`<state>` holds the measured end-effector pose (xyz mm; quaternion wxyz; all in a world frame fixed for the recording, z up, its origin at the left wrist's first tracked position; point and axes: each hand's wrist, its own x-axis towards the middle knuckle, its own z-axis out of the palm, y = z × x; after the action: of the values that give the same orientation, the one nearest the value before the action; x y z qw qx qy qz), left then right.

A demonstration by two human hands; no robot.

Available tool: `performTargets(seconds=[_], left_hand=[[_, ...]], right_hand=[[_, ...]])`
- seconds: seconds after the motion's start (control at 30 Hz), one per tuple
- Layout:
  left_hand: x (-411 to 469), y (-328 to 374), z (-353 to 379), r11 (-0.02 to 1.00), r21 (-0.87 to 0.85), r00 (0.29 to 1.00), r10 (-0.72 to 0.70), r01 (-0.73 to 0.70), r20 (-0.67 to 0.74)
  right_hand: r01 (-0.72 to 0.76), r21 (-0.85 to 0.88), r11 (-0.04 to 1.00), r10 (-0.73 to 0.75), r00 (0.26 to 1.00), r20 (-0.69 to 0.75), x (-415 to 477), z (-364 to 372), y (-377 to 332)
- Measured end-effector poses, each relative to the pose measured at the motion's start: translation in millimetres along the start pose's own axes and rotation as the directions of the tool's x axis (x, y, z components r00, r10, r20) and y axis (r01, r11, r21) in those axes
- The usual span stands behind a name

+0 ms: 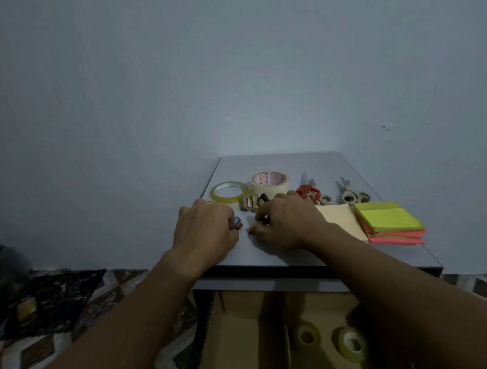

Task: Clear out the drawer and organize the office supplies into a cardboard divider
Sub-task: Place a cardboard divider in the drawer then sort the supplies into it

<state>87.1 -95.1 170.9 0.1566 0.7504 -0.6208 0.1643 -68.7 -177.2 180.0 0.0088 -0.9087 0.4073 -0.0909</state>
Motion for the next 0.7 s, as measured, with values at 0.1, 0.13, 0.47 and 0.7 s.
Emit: performTargets(seconds=[0.1,0.13,0.47,0.7], left_hand=[[-2,1,-2,0.999,0.030,1.000,0.028,-0.028,0.010],[-3,1,-2,0.998,0.047,0.999,0.039,-0.040,0.014],[-26,14,-13,0.990,0.113,0.996,0.087,-0.090,0.029],[-46,14,-18,0.989,0.092,0.994,0.110,-0.112,0.024]], right_hand=[[0.007,0.020,1.000,-0.006,1.000,-0.016,4,5,4],[0.008,0.023,1.000,-0.007,1.000,-0.020,5,6,6],[0.021,0.050,0.998,-0.019,0.999,-0.051,5,10,10],[0.011,0.001,1.000,-0.010,0.994,-0.112,-2,6,4]])
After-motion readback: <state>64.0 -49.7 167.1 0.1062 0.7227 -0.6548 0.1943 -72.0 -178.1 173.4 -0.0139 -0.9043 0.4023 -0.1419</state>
